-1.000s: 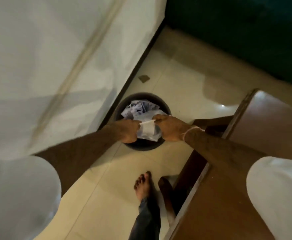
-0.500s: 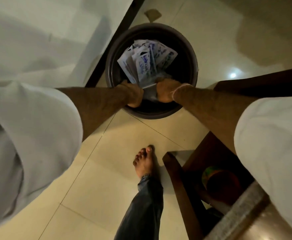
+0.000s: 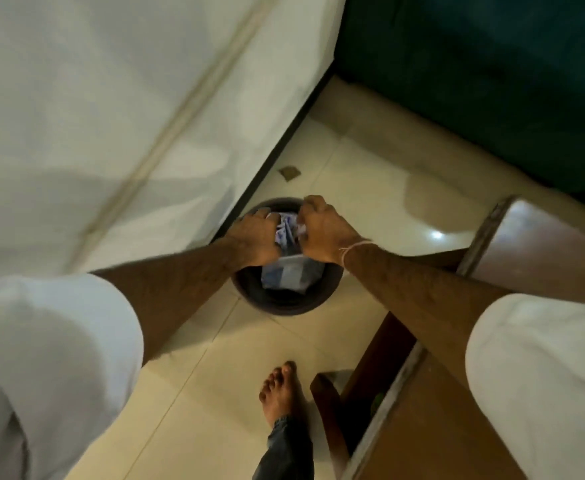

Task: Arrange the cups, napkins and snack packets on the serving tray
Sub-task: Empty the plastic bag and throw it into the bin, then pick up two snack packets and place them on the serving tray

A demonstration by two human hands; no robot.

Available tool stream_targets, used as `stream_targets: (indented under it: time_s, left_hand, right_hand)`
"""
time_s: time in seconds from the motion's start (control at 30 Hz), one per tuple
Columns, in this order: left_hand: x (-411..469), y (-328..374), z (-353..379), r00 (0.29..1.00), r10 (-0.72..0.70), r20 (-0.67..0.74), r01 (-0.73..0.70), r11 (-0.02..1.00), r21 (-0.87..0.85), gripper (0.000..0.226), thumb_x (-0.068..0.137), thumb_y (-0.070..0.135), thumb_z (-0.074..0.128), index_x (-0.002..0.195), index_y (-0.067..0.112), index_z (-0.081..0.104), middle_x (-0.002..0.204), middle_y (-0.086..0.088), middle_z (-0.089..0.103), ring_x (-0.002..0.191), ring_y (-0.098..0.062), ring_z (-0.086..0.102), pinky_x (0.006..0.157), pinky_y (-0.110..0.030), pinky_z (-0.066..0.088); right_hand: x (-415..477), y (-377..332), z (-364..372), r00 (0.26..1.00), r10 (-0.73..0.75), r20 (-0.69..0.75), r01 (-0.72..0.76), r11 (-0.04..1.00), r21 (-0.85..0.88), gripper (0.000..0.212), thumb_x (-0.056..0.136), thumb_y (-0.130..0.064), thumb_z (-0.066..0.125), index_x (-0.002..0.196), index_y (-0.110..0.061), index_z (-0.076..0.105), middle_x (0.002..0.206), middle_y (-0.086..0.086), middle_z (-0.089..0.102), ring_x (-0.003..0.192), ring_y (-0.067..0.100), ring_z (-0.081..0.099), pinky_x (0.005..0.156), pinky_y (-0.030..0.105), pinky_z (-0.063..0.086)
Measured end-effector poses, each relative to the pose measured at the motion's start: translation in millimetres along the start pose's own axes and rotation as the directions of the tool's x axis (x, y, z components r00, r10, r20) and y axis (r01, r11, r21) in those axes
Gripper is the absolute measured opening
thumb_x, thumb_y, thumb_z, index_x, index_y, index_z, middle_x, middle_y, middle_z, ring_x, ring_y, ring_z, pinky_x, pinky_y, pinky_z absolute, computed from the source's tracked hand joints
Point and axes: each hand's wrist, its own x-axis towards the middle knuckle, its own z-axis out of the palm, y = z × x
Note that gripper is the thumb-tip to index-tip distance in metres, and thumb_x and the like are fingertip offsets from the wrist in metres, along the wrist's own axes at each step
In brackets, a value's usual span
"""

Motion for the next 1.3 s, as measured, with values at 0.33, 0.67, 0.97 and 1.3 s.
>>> stream_targets:
  time_s: [0.33,0.67,0.97,1.3]
  left_hand:
    - [-77.1,100.3,-235.8,0.962,0.034,-0.27,-0.04,0.999,-0.018,0.072,0.084,0.028,0.067,0.147,0.011,0.038,0.153,-0.013,0.041,0.13,-0.033,0.048,0.102,-0.045,0.046]
    - [-221.0,251.3,-450.6,0.826,0.127,-0.549,-0.146,0.989,0.009,0.068,0.085,0.029,0.066,0.145,0.013,0.037,0.147,-0.015,0.045,0.128,-0.035,0.048,0.1,-0.046,0.046]
    - [-386.2,416.9,-579.6,0.638,0.221,-0.738,-0.226,0.97,0.095,0.072,0.084,0.03,0.067,0.147,0.016,0.036,0.149,-0.016,0.043,0.132,-0.036,0.043,0.103,-0.046,0.041]
    - [-515.6,557.1,-601.1,0.477,0.315,-0.82,-0.276,0.94,0.201,0.072,0.083,0.031,0.067,0.146,0.019,0.035,0.146,-0.013,0.047,0.131,-0.034,0.043,0.096,-0.045,0.041]
  right_hand:
    - [-113.3,-43.3,-238.6,0.955,-0.027,-0.294,0.026,1.0,-0.008,0.05,0.087,-0.016,0.061,0.136,-0.009,0.048,0.158,0.011,0.027,0.137,0.032,0.041,0.111,0.04,0.041]
    - [-304.8,-66.9,-473.4,0.804,-0.103,-0.586,0.085,0.995,-0.058,0.045,0.093,-0.023,0.061,0.134,-0.013,0.049,0.16,0.007,0.023,0.139,0.031,0.038,0.113,0.047,0.038]
    - [-538.9,-53.6,-633.9,0.634,-0.221,-0.741,0.059,0.969,-0.239,0.043,0.09,-0.023,0.059,0.132,-0.013,0.051,0.154,0.01,0.031,0.135,0.033,0.041,0.108,0.05,0.041]
    - [-732.5,-6.9,-693.7,0.508,-0.291,-0.811,0.03,0.947,-0.321,0.044,0.088,-0.023,0.063,0.129,-0.012,0.051,0.151,0.009,0.036,0.124,0.029,0.052,0.102,0.045,0.047]
